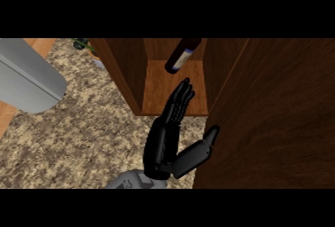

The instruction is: Pick up the wine, place it into the cabinet and close the cabinet

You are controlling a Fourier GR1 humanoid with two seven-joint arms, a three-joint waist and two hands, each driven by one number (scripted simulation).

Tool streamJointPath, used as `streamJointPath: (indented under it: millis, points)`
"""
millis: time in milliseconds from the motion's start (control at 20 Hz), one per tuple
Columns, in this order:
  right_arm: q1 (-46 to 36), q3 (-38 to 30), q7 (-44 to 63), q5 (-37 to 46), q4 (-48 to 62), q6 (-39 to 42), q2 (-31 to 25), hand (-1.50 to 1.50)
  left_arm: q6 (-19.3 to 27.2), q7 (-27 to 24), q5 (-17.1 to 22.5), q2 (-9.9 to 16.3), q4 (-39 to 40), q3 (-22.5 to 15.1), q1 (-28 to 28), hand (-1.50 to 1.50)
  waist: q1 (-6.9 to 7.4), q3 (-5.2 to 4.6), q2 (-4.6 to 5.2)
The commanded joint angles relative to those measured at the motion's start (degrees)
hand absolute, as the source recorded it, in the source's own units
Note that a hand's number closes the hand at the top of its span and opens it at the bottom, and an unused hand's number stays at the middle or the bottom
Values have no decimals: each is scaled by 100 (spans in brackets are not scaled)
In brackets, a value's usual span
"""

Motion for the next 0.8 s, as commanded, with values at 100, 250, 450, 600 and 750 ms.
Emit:
streamJointPath:
  millis: [100,250,450,600,750]
  points:
    - [-26,83,330,37,-401,-125,-53,-150,286,144,-345,134,-1242,-478,973,150,-23,-4,7]
    - [286,-11,81,-36,-416,-7,-16,-150,-71,-90,-416,802,-2011,-1053,1835,150,-1,-3,2]
    - [-67,-36,-12,-242,16,126,-74,-150,-671,-235,-255,1253,-2375,-997,2314,150,13,-4,17]
    - [-82,384,282,-692,-258,402,-74,150,-953,-299,-82,1634,-2568,-543,2339,150,13,-6,14]
    - [1,918,46,-293,-620,520,5,150,-1457,-316,333,2369,-3041,-205,2808,150,25,-12,8]
